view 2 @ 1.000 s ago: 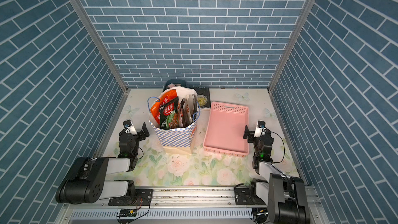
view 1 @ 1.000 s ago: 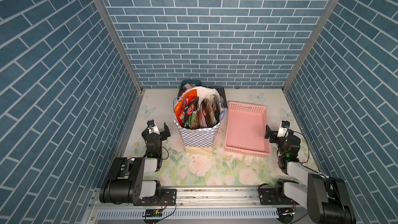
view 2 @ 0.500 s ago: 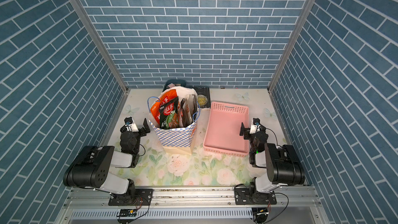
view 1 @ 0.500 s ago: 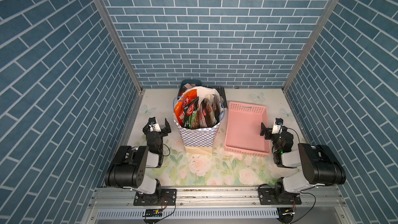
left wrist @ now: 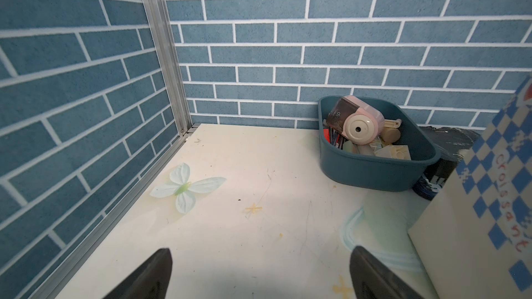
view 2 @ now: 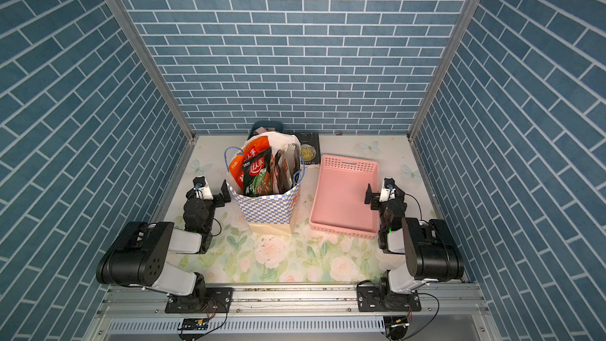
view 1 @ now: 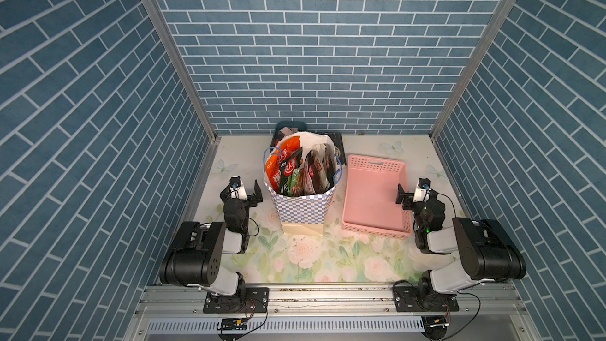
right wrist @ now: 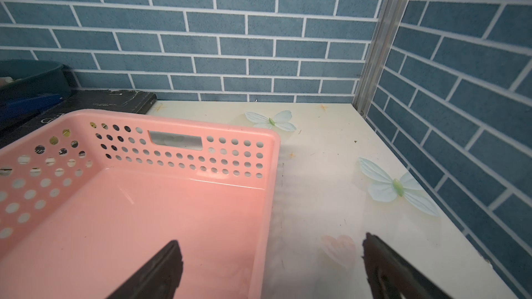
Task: Place the condiment packets inside the bag
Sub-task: Reset both arms
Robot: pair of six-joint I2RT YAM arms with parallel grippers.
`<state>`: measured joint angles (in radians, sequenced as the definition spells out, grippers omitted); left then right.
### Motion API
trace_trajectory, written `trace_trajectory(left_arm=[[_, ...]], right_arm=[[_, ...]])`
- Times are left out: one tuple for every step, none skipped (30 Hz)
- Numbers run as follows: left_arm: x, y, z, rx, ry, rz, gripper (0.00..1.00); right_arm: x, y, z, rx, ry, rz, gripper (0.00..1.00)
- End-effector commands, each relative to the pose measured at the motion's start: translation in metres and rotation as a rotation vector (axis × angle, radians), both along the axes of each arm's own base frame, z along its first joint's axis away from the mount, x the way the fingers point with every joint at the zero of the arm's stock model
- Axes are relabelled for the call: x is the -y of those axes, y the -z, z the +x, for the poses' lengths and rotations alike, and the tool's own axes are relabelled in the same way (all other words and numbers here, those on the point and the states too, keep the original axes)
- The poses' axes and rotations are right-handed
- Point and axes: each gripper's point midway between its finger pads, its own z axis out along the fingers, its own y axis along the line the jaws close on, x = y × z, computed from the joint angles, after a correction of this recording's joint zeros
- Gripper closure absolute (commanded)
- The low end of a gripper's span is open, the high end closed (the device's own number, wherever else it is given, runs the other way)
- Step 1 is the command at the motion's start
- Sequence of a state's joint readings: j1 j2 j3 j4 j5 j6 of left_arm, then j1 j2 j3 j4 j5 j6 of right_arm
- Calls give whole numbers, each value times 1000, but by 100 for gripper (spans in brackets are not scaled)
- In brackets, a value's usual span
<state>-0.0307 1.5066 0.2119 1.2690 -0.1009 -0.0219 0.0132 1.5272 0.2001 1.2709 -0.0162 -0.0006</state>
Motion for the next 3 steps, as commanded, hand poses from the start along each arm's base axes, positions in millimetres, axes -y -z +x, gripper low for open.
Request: trace_trajectory(left_arm=[[2, 1, 3, -6, 17, 7, 0], [2, 0, 2, -3, 16, 9, 0], [3, -1, 1, 1, 19, 9, 0]], right_arm=[[1, -8, 5, 31, 9, -19, 0], [1, -10, 4, 37, 7, -20, 0], [0, -10, 3, 41, 5, -20, 0]])
